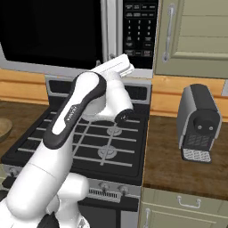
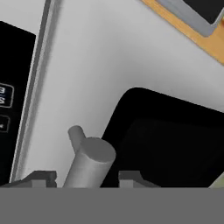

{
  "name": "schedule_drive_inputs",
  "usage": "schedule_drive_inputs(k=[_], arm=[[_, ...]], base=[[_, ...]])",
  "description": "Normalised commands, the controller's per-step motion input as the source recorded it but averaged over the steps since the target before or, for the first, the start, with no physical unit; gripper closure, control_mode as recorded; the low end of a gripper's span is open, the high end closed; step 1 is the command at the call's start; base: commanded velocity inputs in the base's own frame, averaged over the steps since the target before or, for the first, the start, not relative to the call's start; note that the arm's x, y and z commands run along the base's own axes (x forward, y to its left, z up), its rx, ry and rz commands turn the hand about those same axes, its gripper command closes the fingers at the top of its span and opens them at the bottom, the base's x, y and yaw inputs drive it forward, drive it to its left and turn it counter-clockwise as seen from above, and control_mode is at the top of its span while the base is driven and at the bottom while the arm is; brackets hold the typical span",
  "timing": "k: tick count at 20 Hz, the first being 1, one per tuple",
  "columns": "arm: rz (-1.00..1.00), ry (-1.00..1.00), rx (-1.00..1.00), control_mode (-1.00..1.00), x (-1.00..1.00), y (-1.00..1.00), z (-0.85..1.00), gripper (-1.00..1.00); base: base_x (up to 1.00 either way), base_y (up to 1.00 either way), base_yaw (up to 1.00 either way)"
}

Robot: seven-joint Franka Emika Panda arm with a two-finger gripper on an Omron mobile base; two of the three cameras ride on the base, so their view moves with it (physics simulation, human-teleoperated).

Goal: Open the microwave, place the bowl with waffle inside the microwave, then close the microwave door and turn it on.

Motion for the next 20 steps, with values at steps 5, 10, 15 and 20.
schedule_drive_inputs(k=[5,10,15,20], arm=[[0.46,-0.03,-0.04,-1.0,-1.0,0.0,-0.11,1.0],[0.46,0.0,-0.11,-1.0,-1.0,0.0,-0.31,1.0],[0.34,-0.02,-0.02,-1.0,-0.73,-0.54,-0.34,-1.0],[0.05,0.25,0.01,-1.0,0.95,-0.58,-0.21,-1.0]], base=[[0.0,0.0,0.0],[0.0,0.0,0.0],[0.0,0.0,0.0],[0.0,0.0,0.0]])
